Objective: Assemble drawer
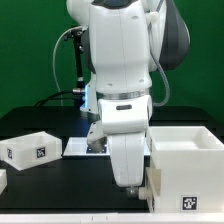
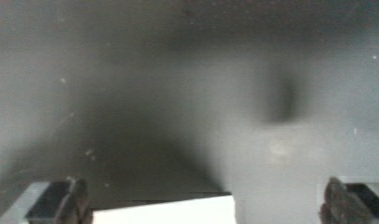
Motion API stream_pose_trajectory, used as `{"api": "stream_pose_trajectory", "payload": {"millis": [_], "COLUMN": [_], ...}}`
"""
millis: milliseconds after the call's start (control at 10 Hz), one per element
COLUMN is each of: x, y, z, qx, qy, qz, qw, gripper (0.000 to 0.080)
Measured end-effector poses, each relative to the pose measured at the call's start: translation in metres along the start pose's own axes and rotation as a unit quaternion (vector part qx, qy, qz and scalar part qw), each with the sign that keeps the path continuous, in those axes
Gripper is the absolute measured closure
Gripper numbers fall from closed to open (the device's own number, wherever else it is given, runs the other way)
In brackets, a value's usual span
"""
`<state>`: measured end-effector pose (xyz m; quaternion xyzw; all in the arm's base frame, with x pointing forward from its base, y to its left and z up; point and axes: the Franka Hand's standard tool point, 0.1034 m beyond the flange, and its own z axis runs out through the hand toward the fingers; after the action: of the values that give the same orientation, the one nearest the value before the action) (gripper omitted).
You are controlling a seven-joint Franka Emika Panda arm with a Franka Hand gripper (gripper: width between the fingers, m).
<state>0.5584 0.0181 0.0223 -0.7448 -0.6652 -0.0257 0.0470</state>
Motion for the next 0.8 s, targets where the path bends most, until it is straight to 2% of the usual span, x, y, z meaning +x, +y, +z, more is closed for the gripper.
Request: {"api": "stream_pose_trajectory", "payload": {"millis": [200, 400, 600, 800], "x": [-0.002, -0.015, -0.028, -0.029], "y": [-0.001, 0.001, 0.003, 0.000], "z": [0.001, -0.002, -0.014, -0.018], "qx": [0.000, 0.000, -0.009, -0.018], "qy": [0.000, -0.002, -0.005, -0.005], "qz": [0.000, 0.003, 0.016, 0.027], "qw": [1.000, 1.000, 1.000, 0.999], "gripper": [0.0150, 0.0150, 0.0150, 0.0150]}}
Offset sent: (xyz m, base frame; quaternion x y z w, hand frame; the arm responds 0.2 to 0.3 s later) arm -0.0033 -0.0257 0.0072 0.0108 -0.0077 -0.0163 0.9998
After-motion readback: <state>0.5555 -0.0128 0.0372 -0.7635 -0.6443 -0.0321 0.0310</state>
